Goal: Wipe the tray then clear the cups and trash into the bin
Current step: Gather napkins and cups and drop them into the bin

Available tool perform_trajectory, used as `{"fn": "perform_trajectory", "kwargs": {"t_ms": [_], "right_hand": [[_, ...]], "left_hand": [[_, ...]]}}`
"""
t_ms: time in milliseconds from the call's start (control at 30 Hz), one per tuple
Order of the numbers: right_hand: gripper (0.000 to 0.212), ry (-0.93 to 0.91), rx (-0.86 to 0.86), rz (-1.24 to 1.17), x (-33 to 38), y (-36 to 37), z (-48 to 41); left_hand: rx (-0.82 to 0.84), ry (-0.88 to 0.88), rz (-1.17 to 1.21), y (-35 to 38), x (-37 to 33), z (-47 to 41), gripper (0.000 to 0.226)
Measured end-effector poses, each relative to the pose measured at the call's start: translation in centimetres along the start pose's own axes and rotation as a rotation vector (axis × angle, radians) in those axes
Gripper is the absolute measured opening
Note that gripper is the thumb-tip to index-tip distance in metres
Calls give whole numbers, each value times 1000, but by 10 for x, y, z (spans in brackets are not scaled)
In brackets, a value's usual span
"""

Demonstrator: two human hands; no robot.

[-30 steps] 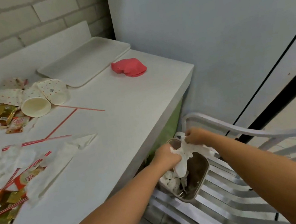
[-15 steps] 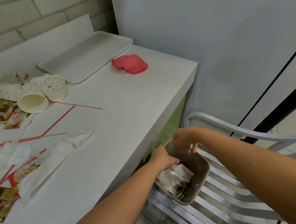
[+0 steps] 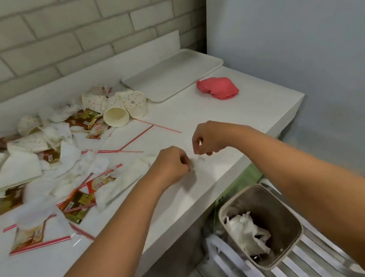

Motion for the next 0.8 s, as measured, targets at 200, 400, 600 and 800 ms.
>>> {"fn": "perform_trajectory", "kwargs": {"t_ms": [200, 400, 600, 800], "right_hand": [[37, -152, -189, -1, 56, 10, -35], [44, -129, -155, 55, 81, 42, -65], [19, -177, -283, -62, 101, 27, -67], [7, -324, -358, -452, 154, -10, -49]], "left_hand": [[-329, -115, -176, -57, 68, 21, 30], [-307, -185, -301, -46, 113, 21, 36], [-388, -106, -312, -58, 113, 23, 25], [-668, -81, 496, -126, 134, 52, 18]]}}
Point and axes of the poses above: each hand's wrist, its own z-axis away from the middle knuckle, its own y-axis out of the palm, x = y × z, the point moved 10 cm from there along -z, towards the middle knuckle, and after that the axes turned 1 degree about z, right-handed, at the moved point
